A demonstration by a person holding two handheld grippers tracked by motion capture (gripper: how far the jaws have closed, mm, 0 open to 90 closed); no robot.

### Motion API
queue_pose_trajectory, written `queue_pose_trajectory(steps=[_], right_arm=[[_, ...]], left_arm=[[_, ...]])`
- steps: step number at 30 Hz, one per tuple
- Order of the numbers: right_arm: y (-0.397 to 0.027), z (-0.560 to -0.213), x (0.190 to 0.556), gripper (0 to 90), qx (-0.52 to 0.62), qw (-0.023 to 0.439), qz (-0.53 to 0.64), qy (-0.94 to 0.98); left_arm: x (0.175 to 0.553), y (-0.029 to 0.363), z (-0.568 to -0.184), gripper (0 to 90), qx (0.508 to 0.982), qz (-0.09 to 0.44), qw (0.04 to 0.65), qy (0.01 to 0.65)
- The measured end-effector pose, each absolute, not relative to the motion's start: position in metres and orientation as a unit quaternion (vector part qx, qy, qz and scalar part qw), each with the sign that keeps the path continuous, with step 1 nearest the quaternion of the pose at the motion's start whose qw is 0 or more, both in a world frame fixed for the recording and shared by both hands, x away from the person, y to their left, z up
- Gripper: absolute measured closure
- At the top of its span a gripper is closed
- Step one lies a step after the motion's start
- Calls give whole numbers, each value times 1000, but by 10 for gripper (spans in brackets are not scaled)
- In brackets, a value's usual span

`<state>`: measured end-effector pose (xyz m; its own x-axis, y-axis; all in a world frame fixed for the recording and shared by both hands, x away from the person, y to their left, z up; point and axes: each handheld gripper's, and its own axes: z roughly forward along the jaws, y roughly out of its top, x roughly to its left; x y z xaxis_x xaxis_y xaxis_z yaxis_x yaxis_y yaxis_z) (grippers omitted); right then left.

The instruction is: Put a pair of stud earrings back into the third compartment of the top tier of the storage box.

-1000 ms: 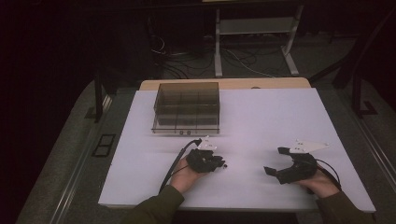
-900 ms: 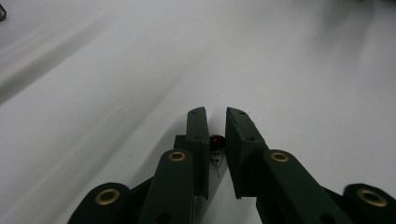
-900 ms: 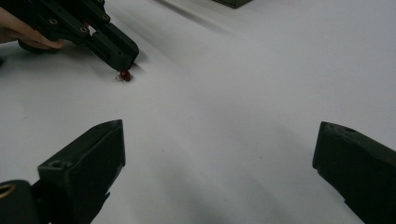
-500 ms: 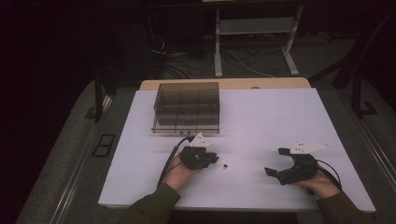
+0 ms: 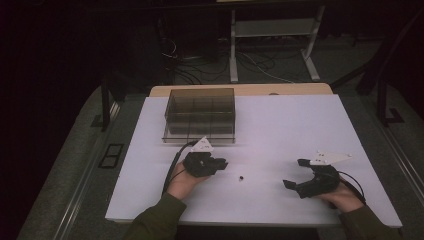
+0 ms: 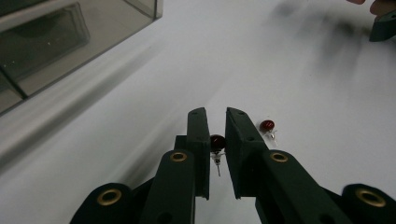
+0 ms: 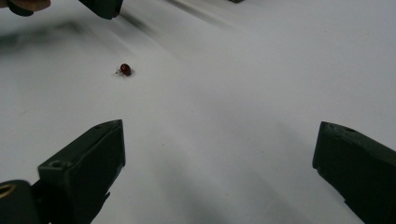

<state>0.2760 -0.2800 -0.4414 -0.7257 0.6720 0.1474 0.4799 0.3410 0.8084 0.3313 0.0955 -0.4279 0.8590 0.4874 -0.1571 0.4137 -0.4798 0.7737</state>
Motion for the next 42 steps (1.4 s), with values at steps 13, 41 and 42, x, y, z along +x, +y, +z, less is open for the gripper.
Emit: queue_pose_trajectory(steps=[13,41,42], right_arm=[[-281,-440,276,19,359,111,452,809],[-280,-440,274,19,361,112,448,811],[-280,-440,274,19,364,109,447,810]], left_arm=[[336,94,-410,794,866,23,440,236],[369,99,-361,792,855,43,469,216],[371,100,-359,792,854,46,471,218]])
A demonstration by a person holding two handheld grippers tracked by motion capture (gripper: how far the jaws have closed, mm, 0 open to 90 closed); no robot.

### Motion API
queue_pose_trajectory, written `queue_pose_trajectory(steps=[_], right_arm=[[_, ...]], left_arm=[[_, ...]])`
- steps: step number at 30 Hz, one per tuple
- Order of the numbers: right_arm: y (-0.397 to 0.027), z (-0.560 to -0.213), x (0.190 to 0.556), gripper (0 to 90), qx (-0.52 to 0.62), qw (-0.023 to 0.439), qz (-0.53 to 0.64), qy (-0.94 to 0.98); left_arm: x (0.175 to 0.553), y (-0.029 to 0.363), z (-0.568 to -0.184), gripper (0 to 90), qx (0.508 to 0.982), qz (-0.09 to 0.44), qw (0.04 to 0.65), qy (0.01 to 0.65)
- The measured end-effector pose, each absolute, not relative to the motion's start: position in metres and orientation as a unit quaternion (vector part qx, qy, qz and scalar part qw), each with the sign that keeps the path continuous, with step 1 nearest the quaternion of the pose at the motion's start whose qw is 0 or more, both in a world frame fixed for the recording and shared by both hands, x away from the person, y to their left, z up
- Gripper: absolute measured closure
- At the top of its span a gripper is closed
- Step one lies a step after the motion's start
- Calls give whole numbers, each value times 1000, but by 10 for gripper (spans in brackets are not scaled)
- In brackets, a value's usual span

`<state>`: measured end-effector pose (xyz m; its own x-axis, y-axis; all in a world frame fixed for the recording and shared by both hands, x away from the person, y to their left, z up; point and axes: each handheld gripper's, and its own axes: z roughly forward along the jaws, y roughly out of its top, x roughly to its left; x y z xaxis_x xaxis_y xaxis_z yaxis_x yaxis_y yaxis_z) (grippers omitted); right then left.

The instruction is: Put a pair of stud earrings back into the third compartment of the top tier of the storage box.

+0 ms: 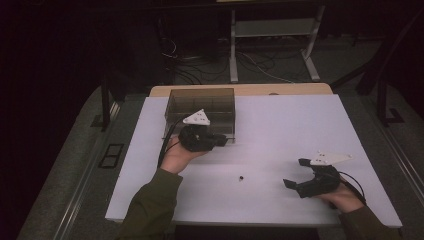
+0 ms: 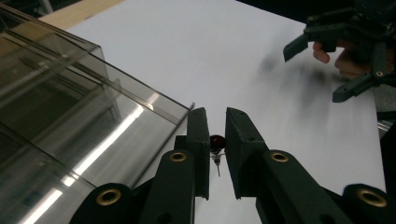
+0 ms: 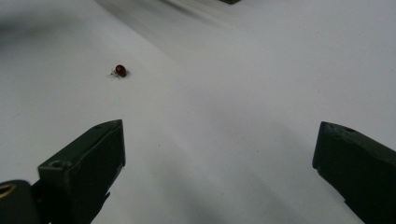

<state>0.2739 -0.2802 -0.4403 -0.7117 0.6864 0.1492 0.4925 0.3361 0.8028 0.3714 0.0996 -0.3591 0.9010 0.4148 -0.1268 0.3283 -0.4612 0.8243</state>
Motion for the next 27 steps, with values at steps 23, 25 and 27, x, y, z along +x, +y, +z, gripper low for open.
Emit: queue_pose_trajectory(steps=[23,25,27], right_arm=[[-280,-441,274,19,351,113,448,815],[-280,-442,274,19,350,113,446,816],[-280,-442,274,19,349,114,444,817]], left_arm=[[407,103,-365,790,844,77,467,252],[409,103,-367,789,843,78,465,259],[410,102,-369,790,844,81,460,262]])
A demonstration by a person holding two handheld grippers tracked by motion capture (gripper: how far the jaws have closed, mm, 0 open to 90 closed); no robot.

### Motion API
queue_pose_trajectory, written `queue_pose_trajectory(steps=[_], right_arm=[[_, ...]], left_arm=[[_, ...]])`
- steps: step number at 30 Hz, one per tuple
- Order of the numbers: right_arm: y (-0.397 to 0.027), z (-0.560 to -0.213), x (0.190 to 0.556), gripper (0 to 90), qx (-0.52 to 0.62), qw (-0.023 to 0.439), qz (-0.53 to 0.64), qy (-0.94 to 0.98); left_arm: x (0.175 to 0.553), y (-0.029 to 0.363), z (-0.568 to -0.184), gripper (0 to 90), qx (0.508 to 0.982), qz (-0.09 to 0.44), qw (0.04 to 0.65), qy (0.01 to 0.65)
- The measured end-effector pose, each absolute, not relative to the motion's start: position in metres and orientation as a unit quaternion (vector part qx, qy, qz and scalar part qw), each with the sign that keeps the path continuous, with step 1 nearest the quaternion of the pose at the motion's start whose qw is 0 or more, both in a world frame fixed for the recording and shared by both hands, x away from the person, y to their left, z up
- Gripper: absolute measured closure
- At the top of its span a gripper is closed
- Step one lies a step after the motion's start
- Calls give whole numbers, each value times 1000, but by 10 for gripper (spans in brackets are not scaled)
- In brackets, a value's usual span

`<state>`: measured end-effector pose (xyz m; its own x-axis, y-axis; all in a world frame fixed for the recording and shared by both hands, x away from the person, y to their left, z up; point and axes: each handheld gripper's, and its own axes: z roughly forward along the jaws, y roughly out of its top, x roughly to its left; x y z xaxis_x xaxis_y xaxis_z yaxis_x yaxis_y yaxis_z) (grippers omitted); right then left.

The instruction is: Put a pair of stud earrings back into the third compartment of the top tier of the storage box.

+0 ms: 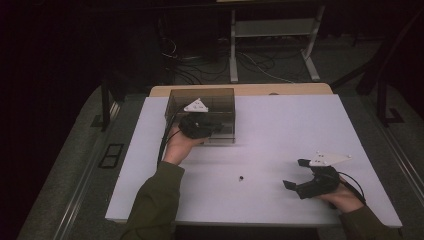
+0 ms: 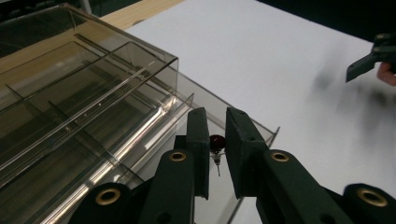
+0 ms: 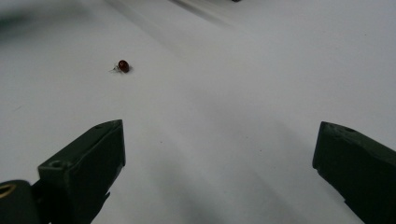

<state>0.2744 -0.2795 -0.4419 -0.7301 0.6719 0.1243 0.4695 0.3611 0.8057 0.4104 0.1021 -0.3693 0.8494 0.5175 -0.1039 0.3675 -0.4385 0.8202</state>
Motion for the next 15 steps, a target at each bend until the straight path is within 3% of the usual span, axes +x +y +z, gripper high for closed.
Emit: queue_pose_trajectory(steps=[15], right_arm=[[-279,-442,274,19,344,113,444,820]], left_arm=[[413,98,-380,753,849,90,439,279]])
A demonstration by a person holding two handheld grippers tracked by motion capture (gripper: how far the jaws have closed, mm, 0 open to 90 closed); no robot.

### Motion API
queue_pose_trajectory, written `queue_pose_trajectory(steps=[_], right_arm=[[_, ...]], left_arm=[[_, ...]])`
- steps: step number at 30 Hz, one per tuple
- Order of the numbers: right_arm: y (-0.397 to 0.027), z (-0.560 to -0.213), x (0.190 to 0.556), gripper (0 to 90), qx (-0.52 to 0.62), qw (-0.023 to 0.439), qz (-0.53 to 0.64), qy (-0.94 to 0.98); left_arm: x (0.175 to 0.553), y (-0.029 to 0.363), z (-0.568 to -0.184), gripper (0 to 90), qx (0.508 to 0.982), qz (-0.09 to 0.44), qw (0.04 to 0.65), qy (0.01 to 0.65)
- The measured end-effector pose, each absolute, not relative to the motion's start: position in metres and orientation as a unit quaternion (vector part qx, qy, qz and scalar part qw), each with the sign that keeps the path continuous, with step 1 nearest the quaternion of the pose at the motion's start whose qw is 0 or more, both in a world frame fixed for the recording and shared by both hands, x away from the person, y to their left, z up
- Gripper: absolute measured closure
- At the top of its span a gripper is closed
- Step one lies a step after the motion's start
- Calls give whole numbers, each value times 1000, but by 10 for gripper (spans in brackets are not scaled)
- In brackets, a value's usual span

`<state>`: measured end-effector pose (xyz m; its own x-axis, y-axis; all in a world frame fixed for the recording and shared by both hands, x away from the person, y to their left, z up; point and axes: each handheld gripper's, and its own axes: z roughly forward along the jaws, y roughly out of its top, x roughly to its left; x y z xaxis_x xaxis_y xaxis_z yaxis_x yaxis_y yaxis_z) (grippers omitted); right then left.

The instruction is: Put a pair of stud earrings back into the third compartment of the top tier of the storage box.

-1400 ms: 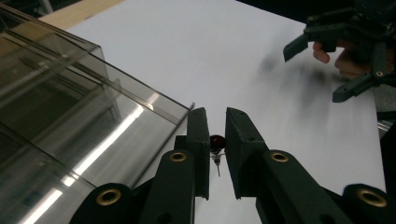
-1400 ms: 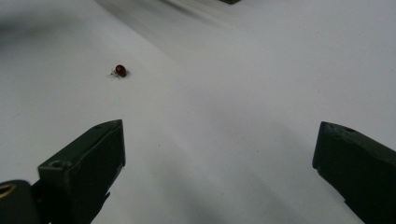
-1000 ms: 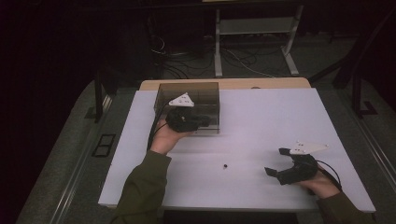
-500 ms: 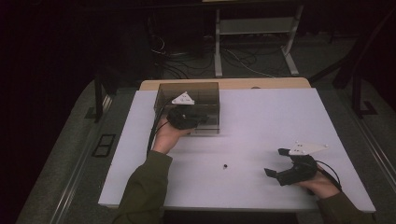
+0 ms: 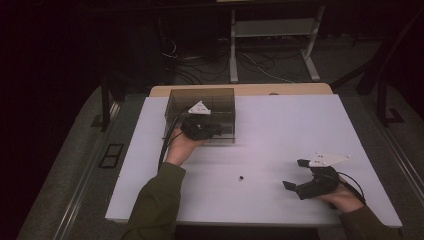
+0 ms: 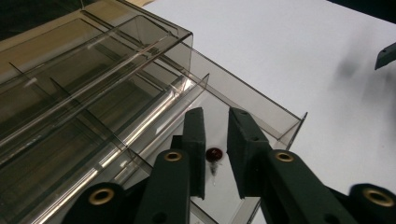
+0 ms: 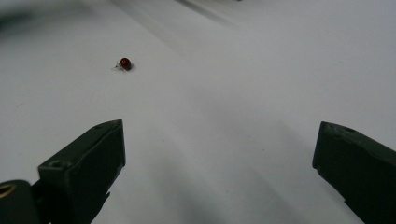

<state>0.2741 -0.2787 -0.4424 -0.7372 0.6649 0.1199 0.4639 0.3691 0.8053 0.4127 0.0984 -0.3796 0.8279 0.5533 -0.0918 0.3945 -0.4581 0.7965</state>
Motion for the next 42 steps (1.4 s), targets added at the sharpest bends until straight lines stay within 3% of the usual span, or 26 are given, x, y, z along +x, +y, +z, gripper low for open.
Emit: queue_pose_trajectory(steps=[7,11,16,42], right_arm=[[-279,-442,274,19,344,113,443,820],[-279,-442,274,19,344,113,443,820],[-278,-442,274,19,343,114,441,821],[-278,-442,273,19,347,111,442,819]], left_arm=[[407,100,-373,742,844,92,450,276],[403,101,-368,854,845,89,454,270],[395,102,-369,888,848,79,452,266],[351,97,-372,891,854,56,458,241]])
